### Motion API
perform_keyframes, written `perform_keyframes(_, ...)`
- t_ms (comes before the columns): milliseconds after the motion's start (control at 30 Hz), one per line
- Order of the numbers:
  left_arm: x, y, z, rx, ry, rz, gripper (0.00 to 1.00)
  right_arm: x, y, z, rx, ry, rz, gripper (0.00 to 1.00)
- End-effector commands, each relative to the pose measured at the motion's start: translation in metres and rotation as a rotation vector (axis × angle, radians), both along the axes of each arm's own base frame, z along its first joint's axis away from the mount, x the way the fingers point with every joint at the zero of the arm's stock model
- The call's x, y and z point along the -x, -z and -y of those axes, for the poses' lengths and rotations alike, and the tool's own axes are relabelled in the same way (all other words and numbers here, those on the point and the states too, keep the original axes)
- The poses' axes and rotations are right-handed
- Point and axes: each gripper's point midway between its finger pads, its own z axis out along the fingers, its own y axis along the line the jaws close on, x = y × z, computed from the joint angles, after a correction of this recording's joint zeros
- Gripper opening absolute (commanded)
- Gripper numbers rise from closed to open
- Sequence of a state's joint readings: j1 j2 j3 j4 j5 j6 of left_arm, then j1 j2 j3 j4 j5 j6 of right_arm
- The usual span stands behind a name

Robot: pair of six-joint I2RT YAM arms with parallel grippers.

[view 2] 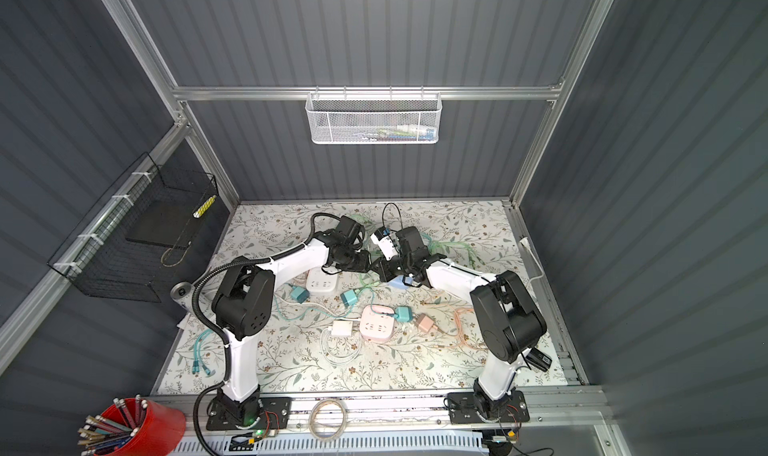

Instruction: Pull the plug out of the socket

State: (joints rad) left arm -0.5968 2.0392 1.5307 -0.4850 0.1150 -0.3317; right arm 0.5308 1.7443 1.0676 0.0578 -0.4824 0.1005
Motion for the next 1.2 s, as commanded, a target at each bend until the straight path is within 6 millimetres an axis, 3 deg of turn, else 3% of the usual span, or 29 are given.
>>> perform_keyframes(0, 0.010, -0.019, 0.003, 0.026, 0.032, 0.019, 0.54, -0.008, -0.006, -0.002, -0.010, 0.026, 0.011, 0.03)
perform_keyframes(233, 0.031, -0.002, -0.025, -0.090, 0.013, -0.044, 0.61, -0.014, -0.018, 0.000, -0.052, 0.077, 0.009, 0.01)
perform_keyframes(367, 0.035, -0.008, -0.038, -0.129, -0.015, -0.023, 0.64, -0.013, -0.012, -0.001, -0.046, 0.074, -0.019, 0.02)
perform_keyframes(567, 0.025, -0.049, -0.049, -0.128, -0.080, 0.092, 0.71, -0.007, 0.002, -0.006, -0.017, 0.051, -0.078, 0.04)
perform_keyframes(700, 0.015, -0.083, -0.048, -0.092, -0.099, 0.181, 0.73, 0.003, 0.001, -0.015, -0.017, 0.015, -0.088, 0.08)
perform_keyframes(867, 0.001, -0.110, -0.045, -0.085, -0.106, 0.250, 0.74, 0.017, 0.000, -0.021, -0.012, -0.019, -0.096, 0.11)
perform_keyframes(1100, -0.017, -0.137, -0.034, -0.072, -0.080, 0.316, 0.75, 0.030, -0.017, -0.009, -0.014, -0.003, -0.055, 0.27)
perform_keyframes(1167, -0.020, -0.139, -0.031, -0.070, -0.072, 0.321, 0.75, 0.034, -0.024, -0.004, -0.004, -0.004, -0.040, 0.36)
